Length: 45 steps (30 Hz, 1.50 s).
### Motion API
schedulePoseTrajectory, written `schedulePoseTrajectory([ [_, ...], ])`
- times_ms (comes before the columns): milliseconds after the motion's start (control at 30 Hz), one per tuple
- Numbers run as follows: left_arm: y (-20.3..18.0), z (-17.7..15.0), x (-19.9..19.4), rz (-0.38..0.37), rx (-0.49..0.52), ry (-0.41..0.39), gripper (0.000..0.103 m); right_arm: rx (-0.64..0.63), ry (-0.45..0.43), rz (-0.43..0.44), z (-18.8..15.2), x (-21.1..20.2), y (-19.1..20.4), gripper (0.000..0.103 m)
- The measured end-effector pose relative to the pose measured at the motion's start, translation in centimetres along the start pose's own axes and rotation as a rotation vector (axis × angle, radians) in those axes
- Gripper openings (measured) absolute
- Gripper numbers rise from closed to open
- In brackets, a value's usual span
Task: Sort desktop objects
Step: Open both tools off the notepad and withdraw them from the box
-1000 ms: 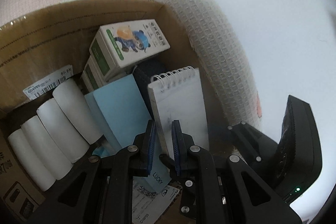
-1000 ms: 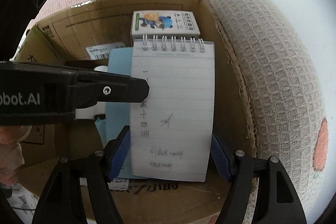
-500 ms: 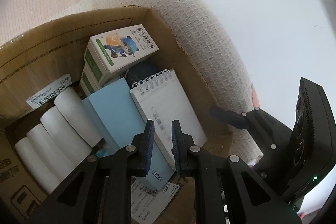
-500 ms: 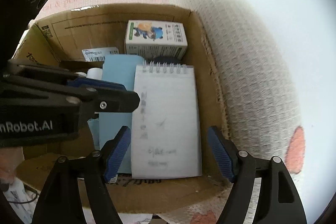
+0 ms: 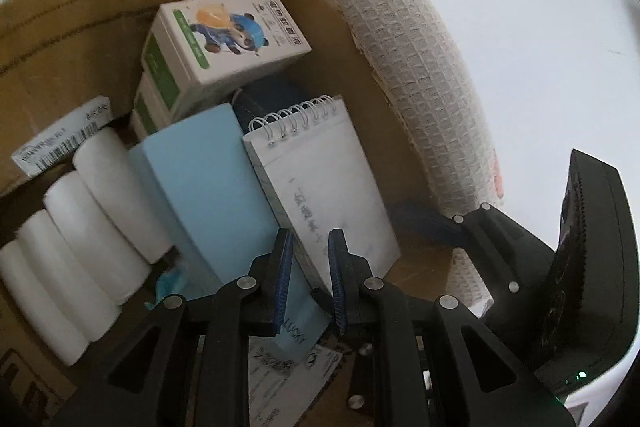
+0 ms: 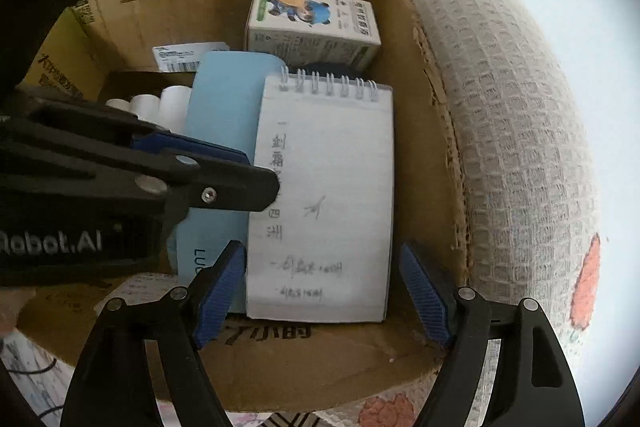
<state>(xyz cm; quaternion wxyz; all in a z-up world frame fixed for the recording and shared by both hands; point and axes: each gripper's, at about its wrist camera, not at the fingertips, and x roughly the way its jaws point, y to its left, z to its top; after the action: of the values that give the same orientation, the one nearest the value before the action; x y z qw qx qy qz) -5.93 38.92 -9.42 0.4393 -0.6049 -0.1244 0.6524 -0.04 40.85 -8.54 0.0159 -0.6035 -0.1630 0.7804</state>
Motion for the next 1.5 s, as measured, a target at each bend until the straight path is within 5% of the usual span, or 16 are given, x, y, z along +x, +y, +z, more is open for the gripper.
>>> schedulePoseTrajectory([
  [267, -1.4, -1.3, -2.6, 0.062, 0.089, -0.065, 0.019, 0.058, -0.078, 0.051, -0.2, -3.8, 0.3, 0.077],
  [400, -2.0, -2.4, -6.0, 0.091, 0.120, -0.153, 0.045, 0.063, -0.118, 0.038, -0.6, -5.9, 1.4, 0.082],
  [533, -3.2, -4.2, -10.1, 0.222, 0.226, -0.255, 0.051, 0.091, -0.161, 0.047, -0.9, -8.6, 3.5, 0.083],
  [567, -2.8, -1.2, -11.1, 0.255, 0.247, -0.278, 0.052, 0.092, -0.173, 0.039, -0.8, -9.2, 4.1, 0.084],
  [600, -2.6, -1.5, -12.4, 0.279, 0.266, -0.303, 0.053, 0.089, -0.184, 0.024, -0.7, -9.8, 4.9, 0.084],
  [900, -2.3, -6.9, -20.4, 0.668, 0.413, -0.528, 0.056, 0.050, -0.301, -0.044, 0.2, -15.1, 11.3, 0.084],
  [1167, -1.2, -9.4, -28.8, 0.696, 0.317, -0.674, 0.057, 0.283, -0.450, -0.020, -0.7, -21.3, 14.6, 0.091],
  [1233, -1.5, -10.1, -30.4, 0.733, 0.324, -0.714, 0.065, 0.266, -0.462, -0.027, -0.5, -22.1, 15.3, 0.091],
  [1367, -2.4, -11.2, -31.6, 0.868, 0.337, -0.689, 0.067, 0.363, -0.429, -0.070, -0.6, -23.3, 15.6, 0.094],
  [1500, -2.5, -11.9, -31.1, 0.927, 0.320, -0.600, 0.074, 0.374, -0.408, -0.071, -1.5, -23.5, 16.9, 0.097],
])
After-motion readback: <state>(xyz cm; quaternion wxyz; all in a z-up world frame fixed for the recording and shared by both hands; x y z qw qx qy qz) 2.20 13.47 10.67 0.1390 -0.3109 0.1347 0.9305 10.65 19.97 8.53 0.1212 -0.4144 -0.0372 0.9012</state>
